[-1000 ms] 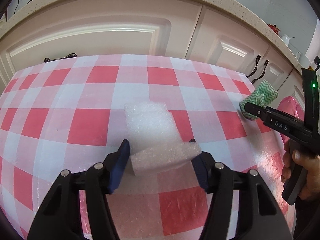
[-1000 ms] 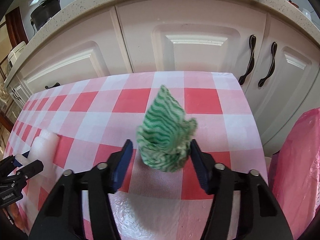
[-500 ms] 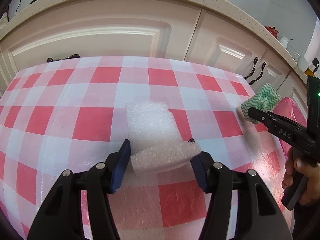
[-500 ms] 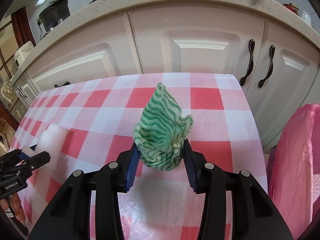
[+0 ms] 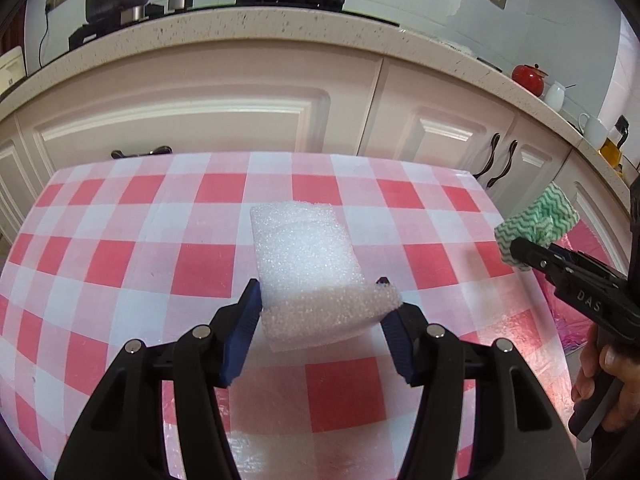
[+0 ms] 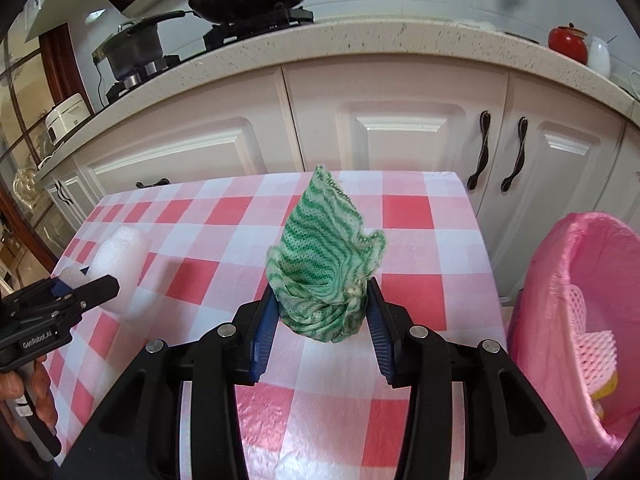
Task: Collect trash
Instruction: 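Carry the foam block and green cloth over the pink bin and open both tools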
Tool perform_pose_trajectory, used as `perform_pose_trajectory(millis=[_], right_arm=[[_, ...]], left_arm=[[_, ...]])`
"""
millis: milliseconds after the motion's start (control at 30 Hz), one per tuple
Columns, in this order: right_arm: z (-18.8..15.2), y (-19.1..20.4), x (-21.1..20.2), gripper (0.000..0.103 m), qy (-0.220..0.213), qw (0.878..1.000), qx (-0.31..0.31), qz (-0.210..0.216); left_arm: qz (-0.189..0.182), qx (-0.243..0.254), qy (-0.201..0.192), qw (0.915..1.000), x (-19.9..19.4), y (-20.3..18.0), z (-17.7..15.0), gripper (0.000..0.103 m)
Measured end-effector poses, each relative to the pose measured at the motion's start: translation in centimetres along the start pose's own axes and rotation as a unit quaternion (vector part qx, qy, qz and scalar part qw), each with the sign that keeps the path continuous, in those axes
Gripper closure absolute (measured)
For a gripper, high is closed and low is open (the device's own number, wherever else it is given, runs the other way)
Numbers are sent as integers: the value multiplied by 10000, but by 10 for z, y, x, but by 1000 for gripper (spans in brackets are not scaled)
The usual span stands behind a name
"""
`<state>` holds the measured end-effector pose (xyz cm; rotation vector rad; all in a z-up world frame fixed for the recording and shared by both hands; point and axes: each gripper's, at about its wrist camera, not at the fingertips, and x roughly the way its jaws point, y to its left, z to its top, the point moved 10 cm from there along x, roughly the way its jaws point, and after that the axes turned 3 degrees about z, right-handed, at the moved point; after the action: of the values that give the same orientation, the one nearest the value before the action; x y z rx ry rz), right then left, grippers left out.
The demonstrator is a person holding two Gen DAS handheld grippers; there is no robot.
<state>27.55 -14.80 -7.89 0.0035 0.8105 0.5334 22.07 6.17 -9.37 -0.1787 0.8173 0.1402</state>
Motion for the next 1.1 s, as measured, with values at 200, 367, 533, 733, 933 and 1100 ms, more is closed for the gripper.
perform_pose_trajectory(millis=[200, 367, 533, 733, 933, 1100], right_arm=[[-1, 0, -23, 62, -112, 9999, -12, 21], [0, -4, -42, 62, -223, 9998, -3, 1], [2, -11, -58, 62, -318, 9995, 6, -20], [4, -18, -71, 62, -402, 9992, 14, -56], [3, -25, -81, 62, -425, 9991, 15, -71], [2, -36, -91, 62, -477, 9988, 64, -116]], left_arm=[[-15, 99, -140, 9999, -19, -13, 6, 47], [-35, 195, -246, 9995, -33, -26, 10, 47], [-80, 283, -333, 9990, -43, -39, 13, 47], [-126, 362, -403, 9985, -52, -53, 15, 47], [-132, 411, -450, 9981, -58, -60, 17, 47], [-150, 499, -497, 9974, -62, -69, 19, 47]])
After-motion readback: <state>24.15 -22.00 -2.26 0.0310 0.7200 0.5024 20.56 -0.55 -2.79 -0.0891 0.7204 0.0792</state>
